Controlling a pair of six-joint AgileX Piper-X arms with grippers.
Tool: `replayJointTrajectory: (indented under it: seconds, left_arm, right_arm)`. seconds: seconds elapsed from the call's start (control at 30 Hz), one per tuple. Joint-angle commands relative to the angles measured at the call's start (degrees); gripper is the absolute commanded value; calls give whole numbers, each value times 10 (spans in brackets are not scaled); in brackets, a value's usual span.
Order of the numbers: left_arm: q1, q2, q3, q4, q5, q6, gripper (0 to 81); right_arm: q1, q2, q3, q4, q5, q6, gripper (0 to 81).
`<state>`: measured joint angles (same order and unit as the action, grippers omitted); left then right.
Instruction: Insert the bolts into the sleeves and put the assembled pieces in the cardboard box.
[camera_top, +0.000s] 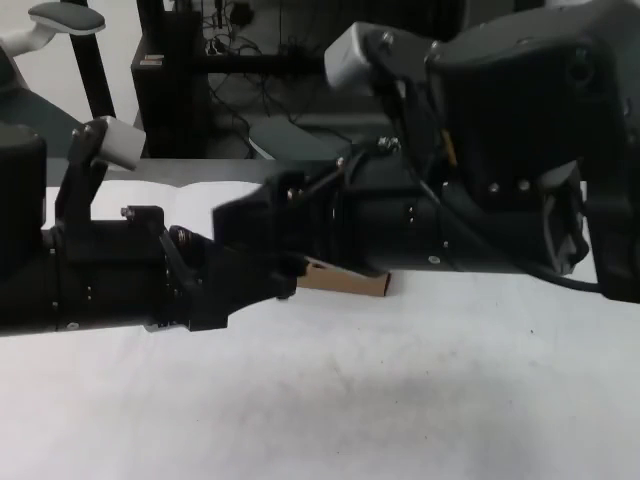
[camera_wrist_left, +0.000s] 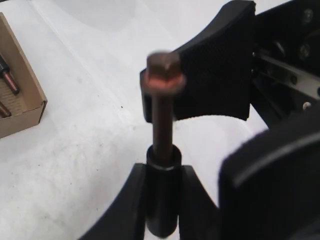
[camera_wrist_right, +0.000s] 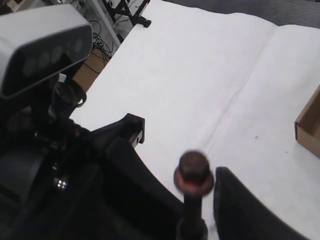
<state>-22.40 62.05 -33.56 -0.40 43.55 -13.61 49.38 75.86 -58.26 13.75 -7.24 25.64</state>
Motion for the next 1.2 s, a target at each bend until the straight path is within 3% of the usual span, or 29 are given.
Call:
replayJointTrajectory:
  seconds: [0.0, 0.2, 0.4, 0.7, 0.9, 1.1, 1.17]
  left_arm:
    - [0, -3, -10, -37, -6, 4, 17]
    - [0, -3, -10, -37, -6, 4, 17]
    - [0, -3, -10, -33, -7, 14, 17]
    - [0, 56, -33, -20, -37, 42, 17]
    - [0, 208, -162, -6, -45, 51, 17]
    - [0, 395, -378, 138, -56, 51, 17]
    - [0, 444, -452, 189, -69, 51, 17]
  right_arm:
    - [9, -1, 1, 17, -31, 3, 700]
    - [0, -1, 1, 16, -29, -3, 700]
    - [-39, -8, 1, 40, -29, -3, 700]
    - [-74, -61, 1, 219, -20, -73, 700]
    - [-74, -67, 1, 338, -5, -134, 700]
    - [-96, -67, 3, 387, 9, -203, 693]
    - [-111, -67, 7, 387, 9, -218, 574]
